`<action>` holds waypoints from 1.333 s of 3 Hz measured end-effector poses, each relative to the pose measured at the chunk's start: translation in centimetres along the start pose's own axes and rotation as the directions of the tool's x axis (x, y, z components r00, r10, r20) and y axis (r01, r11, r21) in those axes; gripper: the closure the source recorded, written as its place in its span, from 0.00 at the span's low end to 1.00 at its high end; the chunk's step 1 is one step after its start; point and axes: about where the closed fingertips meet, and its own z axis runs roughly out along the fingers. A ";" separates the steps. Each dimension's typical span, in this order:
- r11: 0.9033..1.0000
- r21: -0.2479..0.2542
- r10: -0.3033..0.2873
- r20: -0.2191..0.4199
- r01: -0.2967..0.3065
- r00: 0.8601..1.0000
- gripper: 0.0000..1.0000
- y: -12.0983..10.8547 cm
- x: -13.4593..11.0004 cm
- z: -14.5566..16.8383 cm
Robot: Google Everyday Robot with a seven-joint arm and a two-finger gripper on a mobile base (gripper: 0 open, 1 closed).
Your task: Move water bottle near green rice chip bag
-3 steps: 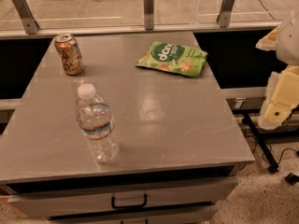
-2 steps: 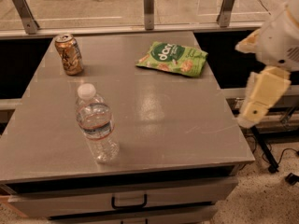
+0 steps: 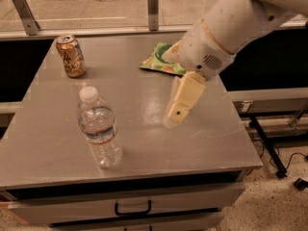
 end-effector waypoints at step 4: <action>0.994 -0.084 -0.043 0.229 0.063 0.972 0.00 4.2 -3.3 5.3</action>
Offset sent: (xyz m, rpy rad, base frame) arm -0.0063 0.0037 0.0024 0.0426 0.0175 0.0225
